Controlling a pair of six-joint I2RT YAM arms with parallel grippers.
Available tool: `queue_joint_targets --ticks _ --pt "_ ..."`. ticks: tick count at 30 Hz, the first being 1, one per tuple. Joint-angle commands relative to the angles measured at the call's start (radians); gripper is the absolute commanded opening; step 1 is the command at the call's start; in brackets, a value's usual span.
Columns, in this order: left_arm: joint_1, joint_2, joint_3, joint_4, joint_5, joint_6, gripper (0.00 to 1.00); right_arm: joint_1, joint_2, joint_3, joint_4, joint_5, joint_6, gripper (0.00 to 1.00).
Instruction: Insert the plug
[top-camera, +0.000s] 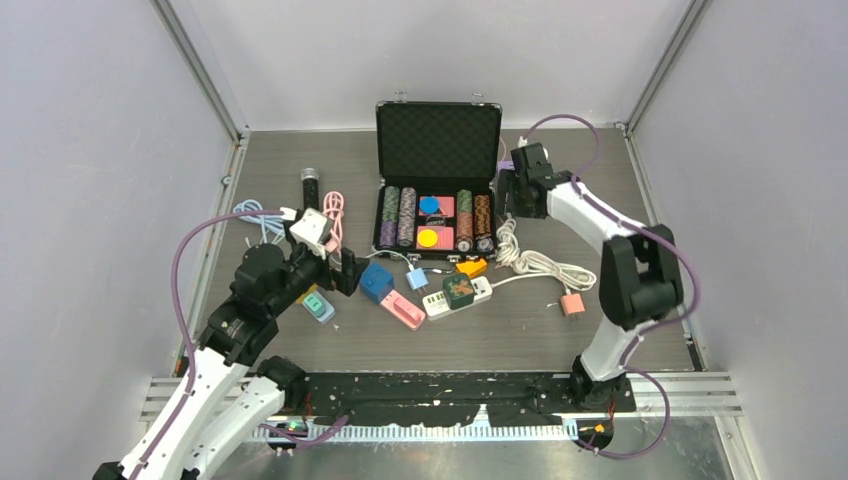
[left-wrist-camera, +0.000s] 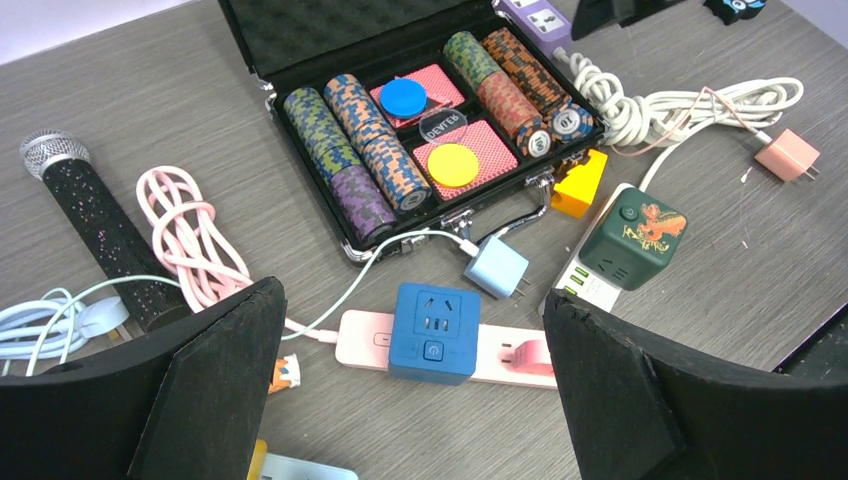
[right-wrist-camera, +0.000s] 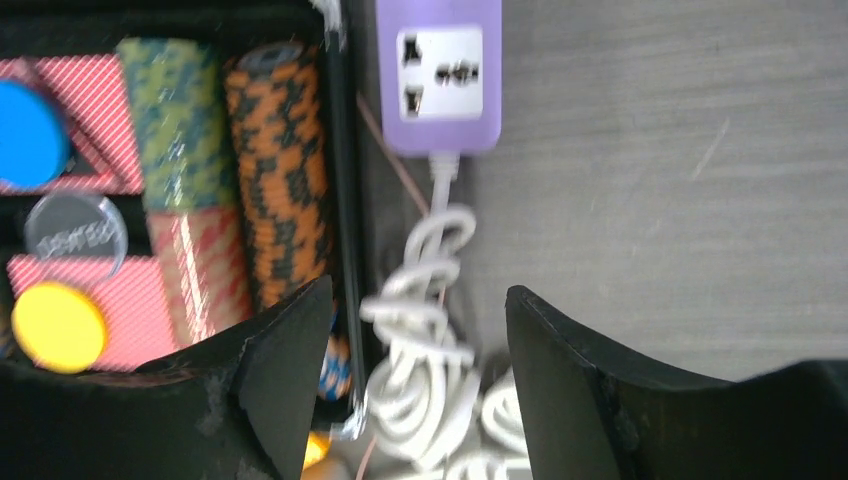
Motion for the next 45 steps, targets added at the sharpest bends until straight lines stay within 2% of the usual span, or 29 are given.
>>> queue_joint_targets --ticks 1,7,13,19,23,24,30,35,45 --pt "-0.001 0.016 0.03 0.025 0.012 -0.007 0.99 -0.039 0.141 0.154 0.051 -0.023 -0.114 0.67" --pt "-0.001 0.038 0.032 0.023 0.002 -0.001 0.99 -0.083 0.295 0.307 0.069 -0.04 -0.169 0.62" --pt "-0.001 0.054 0.038 0.013 -0.009 0.009 0.99 -0.084 0.405 0.409 0.023 -0.07 -0.238 0.68" --pt "-0.001 0.062 0.039 0.012 -0.009 0.01 0.99 -0.086 0.45 0.425 0.01 -0.047 -0.224 0.67" --pt "-0.001 0.059 0.041 0.009 -0.008 0.01 0.99 -0.089 0.456 0.412 0.008 -0.014 -0.201 0.62" --pt "-0.001 0.059 0.04 0.008 -0.007 0.01 0.99 -0.09 0.456 0.408 0.009 -0.012 -0.195 0.58" --pt "-0.001 0.055 0.041 0.006 -0.002 0.01 0.99 -0.103 0.413 0.332 -0.008 0.008 -0.154 0.33" --pt "-0.001 0.041 0.038 0.005 0.004 0.009 0.99 -0.106 0.282 0.198 0.002 0.061 -0.148 0.29" --pt "0.0 0.016 0.029 0.01 0.025 0.001 0.99 -0.163 0.099 -0.072 0.015 0.037 -0.167 0.31"
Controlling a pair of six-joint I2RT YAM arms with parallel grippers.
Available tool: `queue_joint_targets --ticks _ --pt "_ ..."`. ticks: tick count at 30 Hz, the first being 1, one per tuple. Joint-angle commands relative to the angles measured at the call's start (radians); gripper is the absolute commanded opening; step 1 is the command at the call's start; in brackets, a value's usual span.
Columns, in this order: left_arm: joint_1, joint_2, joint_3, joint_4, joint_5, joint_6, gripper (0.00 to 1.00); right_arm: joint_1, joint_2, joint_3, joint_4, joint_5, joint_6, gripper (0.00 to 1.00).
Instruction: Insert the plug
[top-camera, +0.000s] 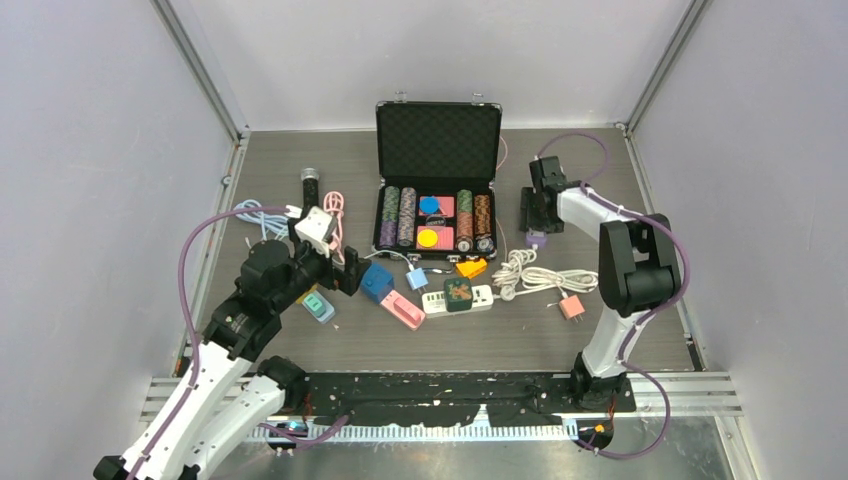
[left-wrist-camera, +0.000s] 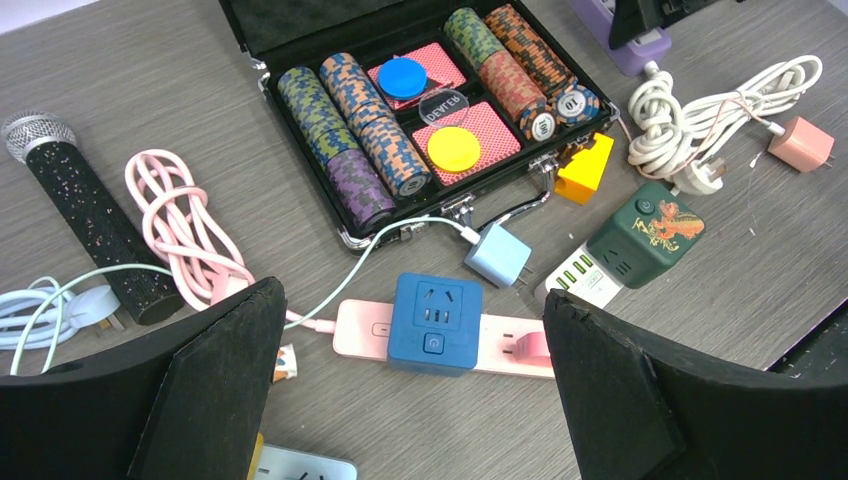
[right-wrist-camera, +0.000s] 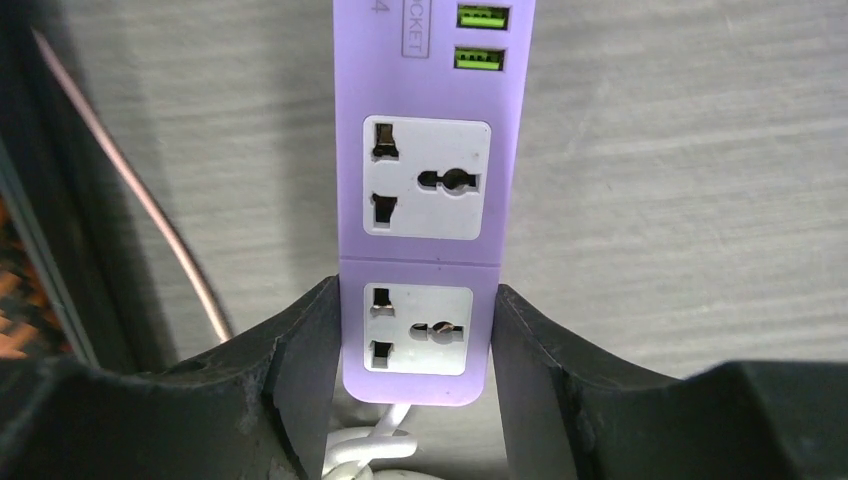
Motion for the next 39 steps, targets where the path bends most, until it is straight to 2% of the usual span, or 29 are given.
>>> queue_joint_targets --ticks 1,3,6,7,11,14,16,19,21,23,26,28,32,35,39 --pt "-0.001 -0.011 0.029 0.02 0.027 -0.001 0.99 -0.024 -0.099 -0.068 -0.023 0.007 -0.009 0.33" --pt "-0.001 -0.009 0.03 0.024 0.035 -0.004 0.99 -0.025 -0.127 -0.072 -0.024 0.005 -0.003 0.46" --pt "-0.001 -0.002 0.034 0.028 0.048 -0.01 0.99 -0.024 -0.18 -0.059 -0.026 0.011 0.023 0.8" --pt "-0.001 0.0 0.035 0.027 0.052 -0.013 0.99 -0.024 -0.214 -0.055 -0.027 0.021 0.033 0.87" --pt "-0.001 -0.004 0.033 0.03 0.068 -0.021 0.99 -0.024 -0.349 -0.056 -0.061 0.075 0.083 0.94" --pt "-0.001 -0.013 0.029 0.038 0.078 -0.028 0.99 -0.026 -0.487 -0.136 -0.095 0.083 0.147 0.91" --pt "-0.001 -0.018 0.024 0.055 0.106 -0.034 0.99 -0.024 -0.571 -0.219 -0.105 0.044 0.199 0.85" --pt "-0.003 -0.013 0.024 0.093 0.205 -0.057 0.99 -0.025 -0.687 -0.338 -0.112 0.004 0.281 0.75" --pt "-0.008 0.015 0.039 0.118 0.277 -0.099 0.99 -0.025 -0.795 -0.428 -0.111 -0.016 0.324 0.72" --pt "-0.04 0.058 0.058 0.137 0.301 -0.127 0.97 -0.025 -0.865 -0.472 -0.115 -0.027 0.352 0.71" --pt "-0.159 0.136 0.087 0.165 0.218 -0.132 0.94 -0.025 -0.926 -0.484 -0.137 -0.019 0.362 0.71" --pt "-0.274 0.198 0.088 0.228 0.17 -0.115 0.94 -0.025 -0.957 -0.484 -0.163 -0.008 0.358 0.71" --pt "-0.363 0.394 0.114 0.449 0.197 -0.129 0.91 -0.025 -1.026 -0.496 -0.203 0.016 0.363 0.7" --pt "-0.412 0.577 0.185 0.566 0.245 -0.125 0.82 -0.025 -1.09 -0.495 -0.231 0.023 0.368 0.69" --pt "-0.461 0.851 0.369 0.579 0.292 -0.118 0.7 -0.025 -1.153 -0.466 -0.292 0.043 0.364 0.61"
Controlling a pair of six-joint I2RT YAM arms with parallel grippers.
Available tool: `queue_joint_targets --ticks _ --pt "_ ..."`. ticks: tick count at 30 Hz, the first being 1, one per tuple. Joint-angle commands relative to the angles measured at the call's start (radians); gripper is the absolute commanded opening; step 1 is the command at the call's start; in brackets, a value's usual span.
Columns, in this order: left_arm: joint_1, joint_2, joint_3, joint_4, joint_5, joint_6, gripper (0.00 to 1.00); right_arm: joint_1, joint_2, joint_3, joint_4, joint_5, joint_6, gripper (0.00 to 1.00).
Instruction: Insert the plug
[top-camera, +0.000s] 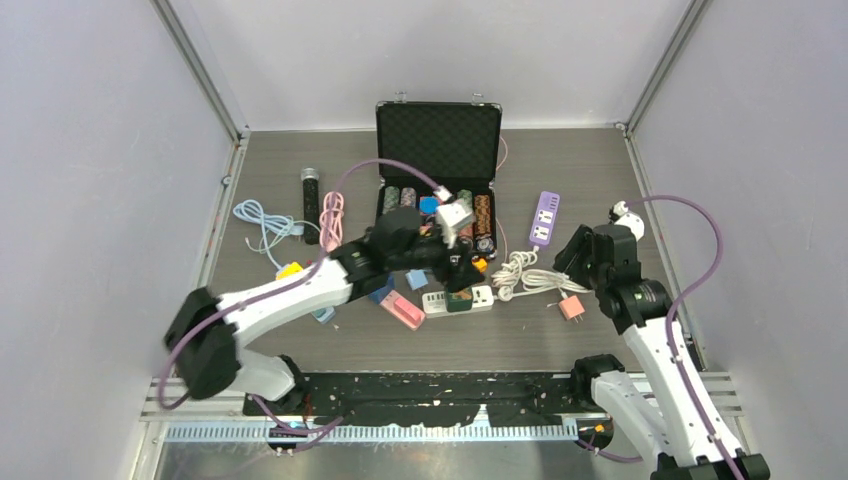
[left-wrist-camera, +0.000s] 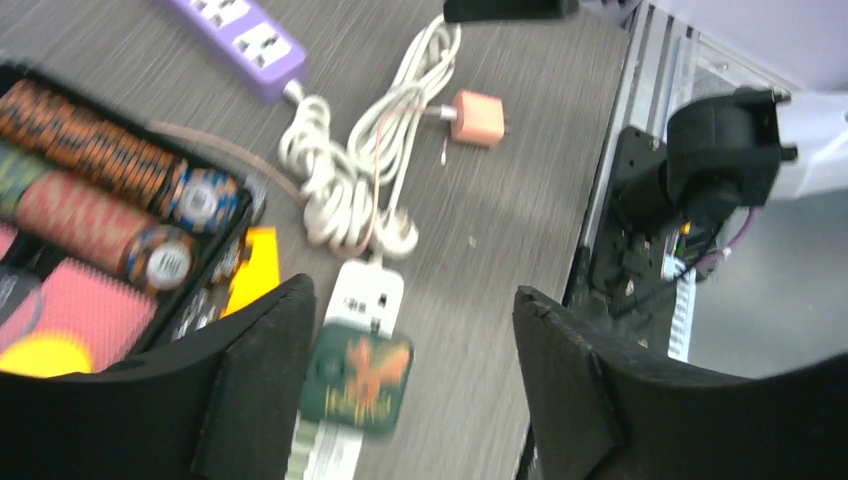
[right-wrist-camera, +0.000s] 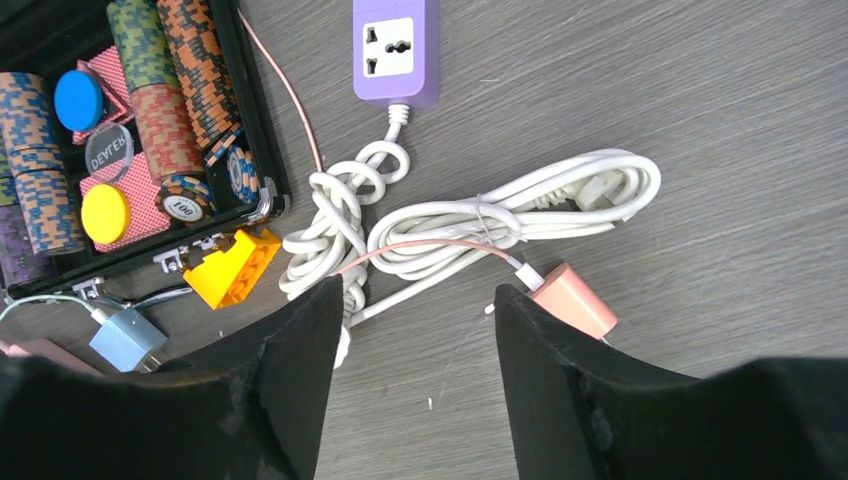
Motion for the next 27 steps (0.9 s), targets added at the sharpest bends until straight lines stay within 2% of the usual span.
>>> queue_joint_targets --ticks 1,7,13,16,24,27 --pt "-0.052 0.242 0.211 0.157 0.056 0.006 0.69 0.0 -0.077 0.045 -0.08 0.047 0.016 0.6" --pt "-0.098 0.524 0.473 0.025 0.045 0.091 0.62 0.0 -0.14 0.085 -0.144 0.072 0.022 0.59" --pt "-0.119 0.714 0.635 -0.062 0.016 0.114 0.5 -0.001 -0.141 0.12 -0.171 0.083 0.02 0.62" --pt "-0.125 0.776 0.683 -0.105 0.007 0.117 0.44 0.0 -0.138 0.133 -0.176 0.098 0.014 0.63" --pt "-0.128 0.87 0.75 -0.192 -0.001 0.101 0.34 0.0 -0.117 0.145 -0.178 0.105 0.006 0.63" --pt "-0.128 0.877 0.754 -0.191 0.005 0.086 0.21 0.0 -0.117 0.147 -0.177 0.102 0.002 0.63"
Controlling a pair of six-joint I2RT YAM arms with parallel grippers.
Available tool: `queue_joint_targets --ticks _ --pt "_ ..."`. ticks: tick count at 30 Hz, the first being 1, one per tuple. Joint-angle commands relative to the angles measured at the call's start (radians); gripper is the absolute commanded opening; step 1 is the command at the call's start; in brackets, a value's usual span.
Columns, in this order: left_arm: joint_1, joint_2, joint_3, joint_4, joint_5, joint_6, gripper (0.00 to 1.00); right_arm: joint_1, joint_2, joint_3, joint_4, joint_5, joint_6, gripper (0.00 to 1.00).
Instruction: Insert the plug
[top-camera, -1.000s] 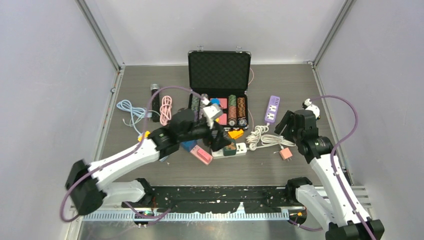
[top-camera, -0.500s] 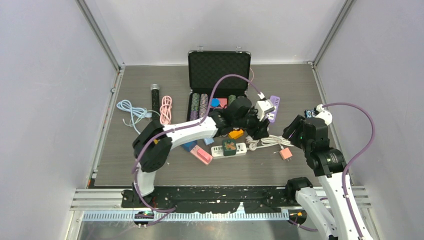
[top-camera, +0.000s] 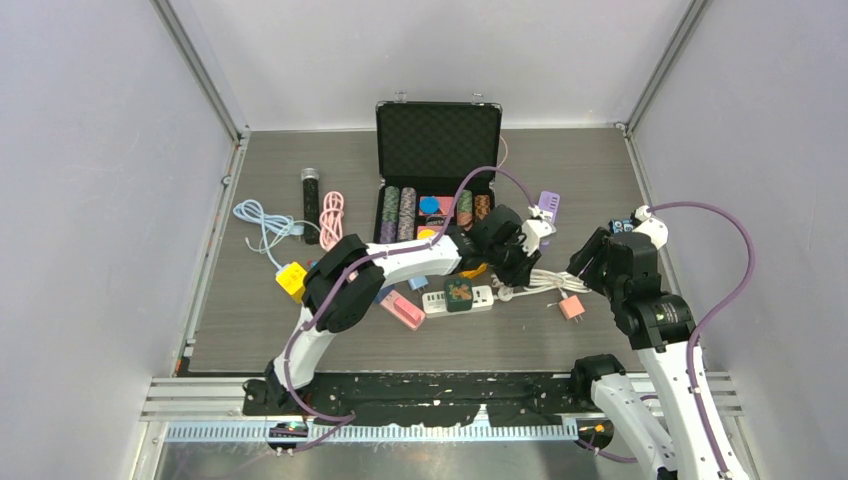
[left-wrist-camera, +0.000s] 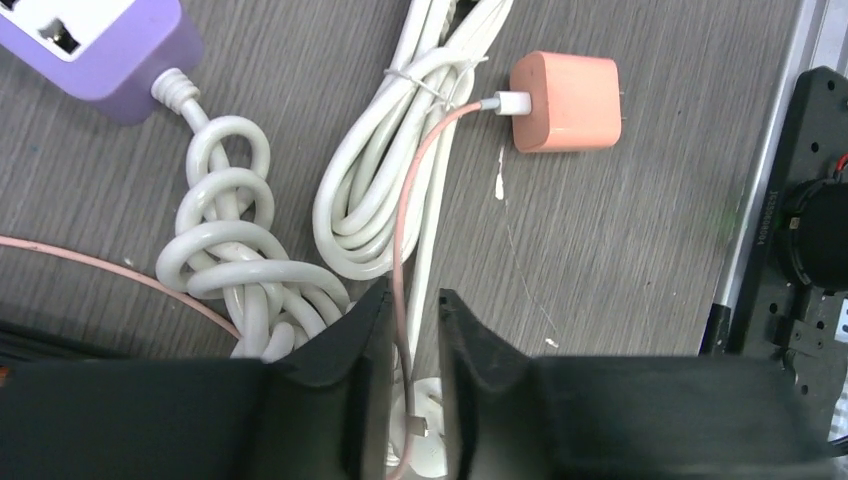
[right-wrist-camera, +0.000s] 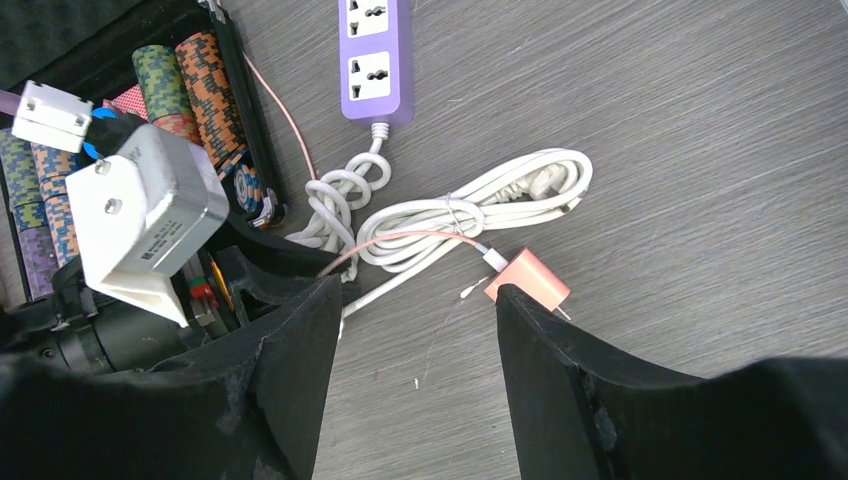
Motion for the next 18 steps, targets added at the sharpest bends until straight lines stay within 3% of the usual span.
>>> queue_joint_targets --ticks 1,3,8,14,18 --pt "-0.007 0.001 0.051 -0.015 0.008 -0.009 0.14 0.0 0.003 0.04 0.004 0.021 -0.007 0.63" --pt "-0.008 -0.009 0.048 -0.011 0.026 -0.022 0.0 -0.001 0.002 0.042 0.004 0.02 -0.01 0.63" --pt "0.003 -0.096 0.002 0.043 0.066 -0.072 0.0 -0.001 -0.003 0.03 0.015 0.007 -0.013 0.63" --pt "0.035 -0.219 -0.02 0.018 0.105 -0.092 0.0 0.0 -0.016 -0.067 0.151 -0.203 -0.051 0.64" --pt "0.037 -0.261 -0.038 0.0 0.108 -0.104 0.0 0.0 -0.001 -0.141 0.233 -0.25 -0.097 0.64"
